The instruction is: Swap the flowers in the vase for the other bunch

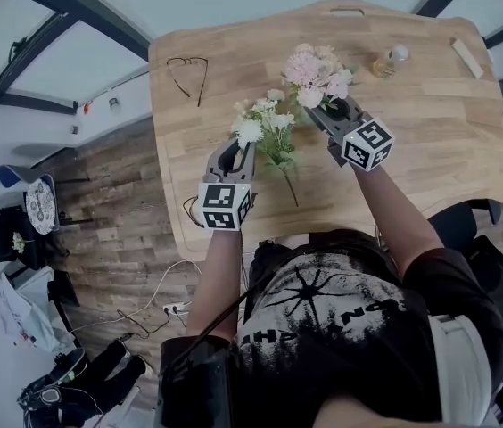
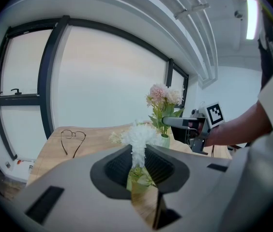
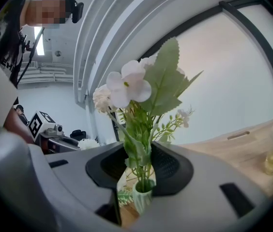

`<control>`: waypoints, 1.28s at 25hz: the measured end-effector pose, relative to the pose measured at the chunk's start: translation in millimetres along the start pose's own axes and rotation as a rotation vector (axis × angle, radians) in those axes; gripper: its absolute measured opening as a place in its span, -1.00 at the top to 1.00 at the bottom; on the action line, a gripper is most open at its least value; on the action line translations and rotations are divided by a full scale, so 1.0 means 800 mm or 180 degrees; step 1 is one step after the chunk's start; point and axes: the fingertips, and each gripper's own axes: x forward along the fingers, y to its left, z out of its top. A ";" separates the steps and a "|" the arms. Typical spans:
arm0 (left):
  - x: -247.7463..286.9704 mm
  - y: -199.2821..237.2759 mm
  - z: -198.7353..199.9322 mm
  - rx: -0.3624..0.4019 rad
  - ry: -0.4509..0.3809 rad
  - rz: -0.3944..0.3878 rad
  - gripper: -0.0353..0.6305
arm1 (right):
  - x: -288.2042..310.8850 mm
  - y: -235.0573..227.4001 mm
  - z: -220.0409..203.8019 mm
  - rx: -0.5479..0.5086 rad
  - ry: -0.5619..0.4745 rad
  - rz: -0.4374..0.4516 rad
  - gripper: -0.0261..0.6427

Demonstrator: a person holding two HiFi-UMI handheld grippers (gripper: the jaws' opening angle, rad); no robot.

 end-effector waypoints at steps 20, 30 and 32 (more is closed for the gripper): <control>-0.001 -0.002 0.009 -0.0019 -0.0075 -0.0038 0.64 | -0.003 -0.005 -0.018 0.0113 0.0219 -0.0090 0.26; -0.006 -0.007 0.018 -0.0050 -0.0184 -0.0152 0.64 | -0.032 -0.010 -0.021 0.0161 0.0259 -0.0320 0.26; -0.008 -0.010 0.020 -0.0037 -0.0202 -0.0192 0.64 | -0.039 -0.010 -0.018 0.0168 0.0247 -0.0373 0.26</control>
